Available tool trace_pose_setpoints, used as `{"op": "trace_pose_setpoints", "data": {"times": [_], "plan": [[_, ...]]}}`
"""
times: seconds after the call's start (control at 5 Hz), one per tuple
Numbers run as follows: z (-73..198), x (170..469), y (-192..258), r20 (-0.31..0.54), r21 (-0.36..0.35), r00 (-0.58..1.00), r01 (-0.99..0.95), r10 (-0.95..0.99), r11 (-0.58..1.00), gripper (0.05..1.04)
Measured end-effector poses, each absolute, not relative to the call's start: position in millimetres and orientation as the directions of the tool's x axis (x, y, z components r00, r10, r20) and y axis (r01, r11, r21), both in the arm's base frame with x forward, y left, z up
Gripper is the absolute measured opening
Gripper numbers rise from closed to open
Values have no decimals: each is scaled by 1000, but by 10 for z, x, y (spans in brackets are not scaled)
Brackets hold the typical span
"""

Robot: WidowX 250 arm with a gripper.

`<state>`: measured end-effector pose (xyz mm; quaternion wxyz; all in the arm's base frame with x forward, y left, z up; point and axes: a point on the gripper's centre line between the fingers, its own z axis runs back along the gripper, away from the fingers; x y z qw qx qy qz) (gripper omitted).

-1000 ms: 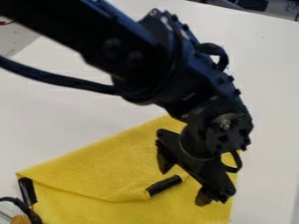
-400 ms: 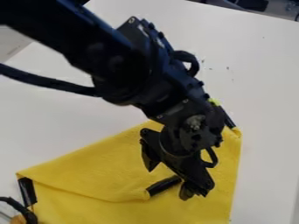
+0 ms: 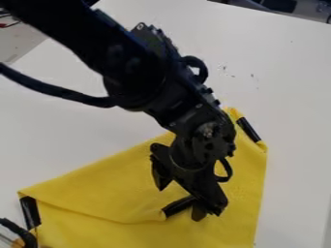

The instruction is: Unfold the the cloth from bottom right to top left

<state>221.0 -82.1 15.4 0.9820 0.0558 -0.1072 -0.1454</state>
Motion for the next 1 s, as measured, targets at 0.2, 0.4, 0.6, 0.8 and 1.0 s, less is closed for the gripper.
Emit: {"op": "trace_pose_setpoints", "data": {"times": [0.2, 0.4, 0.6, 0.8, 1.0], "plan": [[117, 2235, -805, 191, 129, 935, 278, -299, 952, 941], [110, 2244, -813, 194, 126, 929, 294, -314, 948, 656], [123, 2251, -810, 187, 128, 932, 291, -311, 948, 355], [163, 2213, -804, 172, 153, 935, 287, -311, 946, 154], [294, 2226, -849, 186, 170, 933, 278, -308, 945, 66]]}}
